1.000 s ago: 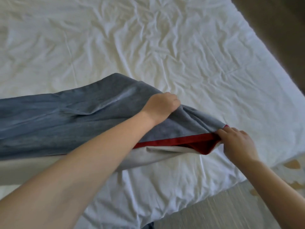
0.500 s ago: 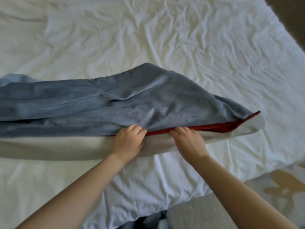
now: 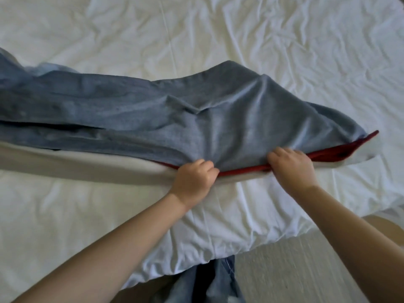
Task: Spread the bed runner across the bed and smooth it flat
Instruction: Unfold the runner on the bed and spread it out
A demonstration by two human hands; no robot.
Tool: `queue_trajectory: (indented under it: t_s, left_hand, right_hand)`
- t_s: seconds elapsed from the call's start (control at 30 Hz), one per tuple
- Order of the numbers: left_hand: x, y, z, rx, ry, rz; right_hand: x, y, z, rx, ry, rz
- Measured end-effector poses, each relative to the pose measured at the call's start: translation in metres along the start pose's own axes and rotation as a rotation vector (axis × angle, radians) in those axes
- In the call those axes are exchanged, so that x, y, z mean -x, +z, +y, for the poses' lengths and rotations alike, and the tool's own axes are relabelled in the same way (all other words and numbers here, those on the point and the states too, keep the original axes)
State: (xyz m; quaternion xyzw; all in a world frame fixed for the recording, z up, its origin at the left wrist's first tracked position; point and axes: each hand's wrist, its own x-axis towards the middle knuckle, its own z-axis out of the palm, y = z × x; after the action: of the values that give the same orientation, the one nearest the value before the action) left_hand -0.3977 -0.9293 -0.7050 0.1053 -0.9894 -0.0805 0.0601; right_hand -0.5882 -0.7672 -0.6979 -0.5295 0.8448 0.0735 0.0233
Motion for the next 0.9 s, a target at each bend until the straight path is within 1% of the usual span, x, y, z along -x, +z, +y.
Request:
queue_trajectory:
  t_s: [0.1,0.23,0.3,0.37,0.47,0.57,0.63,0.73,0.77,0.83,0.9]
  left_hand:
    - [0.031,-0.003,0.015,0.003,0.057,-0.044]
    - [0.067,-0.003,0.034,0.035,0.14,-0.21]
    - [0.08,-0.004,0.042,0.045,0.157,-0.287]
    - [0.087,-0.004,0.048,0.04,0.161,-0.325]
    - [0.088,-0.004,0.051,0.044,0.133,-0.347]
    - [0.085,-0.007,0.046,0.104,0.065,-0.339]
    - [0.088,-0.008,0.045,0.125,0.052,-0.392]
    - [0.091,-0.01,0.048,0.115,0.093,-0.509]
    - [0.09,-0.011,0.047,0.114,0.111,-0.514]
    - [0.083,-0.017,0.044,0.106,0.128,-0.468]
    - [0.065,-0.025,0.036,0.097,0.105,-0.39]
  right_hand:
    - [0.041,-0.001,-0.007,-0.051,-0.09,-0.05]
    - [0.09,0.004,-0.025,-0.149,-0.145,-0.19]
    - [0.107,0.007,-0.036,-0.201,-0.153,-0.243]
    - [0.119,0.013,-0.044,-0.226,-0.133,-0.277]
    - [0.12,0.016,-0.045,-0.227,-0.07,-0.356]
    - [0.112,0.009,-0.041,-0.215,-0.046,-0.324]
    - [0.11,0.004,-0.04,-0.226,-0.043,-0.379]
    - [0.111,0.005,-0.04,-0.26,-0.076,-0.498]
    - [0.109,0.004,-0.039,-0.265,-0.088,-0.511]
    - [0.098,-0.005,-0.034,-0.242,-0.098,-0.501]
    - [0.081,-0.02,-0.023,-0.235,-0.058,-0.419]
